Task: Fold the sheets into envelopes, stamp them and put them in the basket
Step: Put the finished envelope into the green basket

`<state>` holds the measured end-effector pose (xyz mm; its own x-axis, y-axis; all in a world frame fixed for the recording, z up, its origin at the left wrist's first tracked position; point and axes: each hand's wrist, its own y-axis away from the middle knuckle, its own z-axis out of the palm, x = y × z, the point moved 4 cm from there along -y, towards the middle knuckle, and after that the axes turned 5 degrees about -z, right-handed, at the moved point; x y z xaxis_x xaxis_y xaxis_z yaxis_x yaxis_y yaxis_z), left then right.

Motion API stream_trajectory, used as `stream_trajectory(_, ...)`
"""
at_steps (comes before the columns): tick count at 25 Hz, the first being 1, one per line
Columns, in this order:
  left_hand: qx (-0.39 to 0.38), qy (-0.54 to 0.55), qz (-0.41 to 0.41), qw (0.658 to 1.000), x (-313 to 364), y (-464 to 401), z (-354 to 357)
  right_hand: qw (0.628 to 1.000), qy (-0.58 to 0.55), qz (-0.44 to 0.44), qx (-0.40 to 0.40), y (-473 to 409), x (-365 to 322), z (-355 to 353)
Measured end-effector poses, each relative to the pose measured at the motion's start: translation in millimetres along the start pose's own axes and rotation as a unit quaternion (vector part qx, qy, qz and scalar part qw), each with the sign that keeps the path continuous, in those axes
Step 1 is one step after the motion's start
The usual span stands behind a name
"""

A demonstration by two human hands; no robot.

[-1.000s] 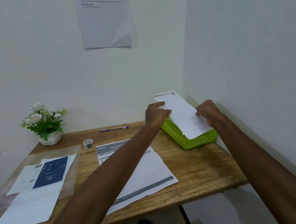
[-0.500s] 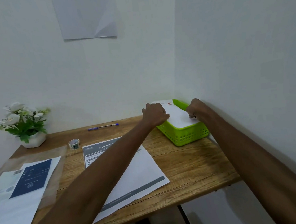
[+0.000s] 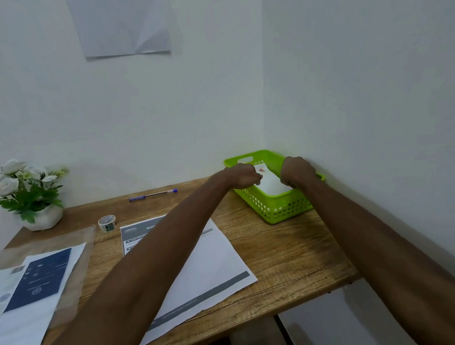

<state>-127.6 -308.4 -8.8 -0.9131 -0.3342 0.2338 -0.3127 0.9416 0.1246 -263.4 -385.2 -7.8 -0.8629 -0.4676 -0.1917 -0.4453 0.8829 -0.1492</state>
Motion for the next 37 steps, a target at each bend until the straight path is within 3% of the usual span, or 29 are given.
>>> stream_trajectory(4, -0.05, -0.067, -0.01, 0.996, 1.8, -1.8, 0.7, 0.996, 0.08, -0.029, -0.003, 5.5, -8.1, -2.1)
stream_trajectory(10, -0.089, -0.102, -0.022, 0.991, 4.3, -13.3, 1.4, 0.97, 0.082, -0.087, -0.211, 8.3, -23.6, -1.4)
stream_trajectory(15, -0.095, -0.118, -0.007, 0.988, 4.8, -12.6, 1.5, 0.971, 0.115, -0.097, -0.188, 7.0, -22.7, 5.0)
stream_trajectory(18, -0.035, -0.081, 0.017, 0.996, 4.7, -5.2, 1.2, 0.974, 0.105, -0.102, -0.172, 7.7, -22.5, 3.5)
stream_trajectory(23, 0.184, 0.014, 0.056, 0.981, -9.6, 25.7, -10.3, 0.985, -0.033, -0.064, -0.155, 10.2, -28.2, -6.7)
stream_trajectory(28, 0.273, 0.082, 0.044, 0.957, -58.6, 69.1, -30.0, 0.99, -0.093, -0.099, 0.045, 30.8, -65.5, -44.5)
stream_trajectory(30, 0.291, 0.112, 0.017, 0.95, -88.7, 92.3, -34.1, 0.981, -0.119, -0.13, 0.078, 39.5, -90.2, -52.2)
stream_trajectory(34, 0.315, 0.145, -0.068, 0.935, -148.5, 143.9, -37.7, 0.957, -0.21, -0.192, 0.058, 59.4, -140.8, -40.1)
stream_trajectory(37, 0.311, 0.138, -0.139, 0.93, -187.8, 182.8, -31.3, 0.943, -0.252, -0.219, -0.01, 72.2, -170.7, -9.4)
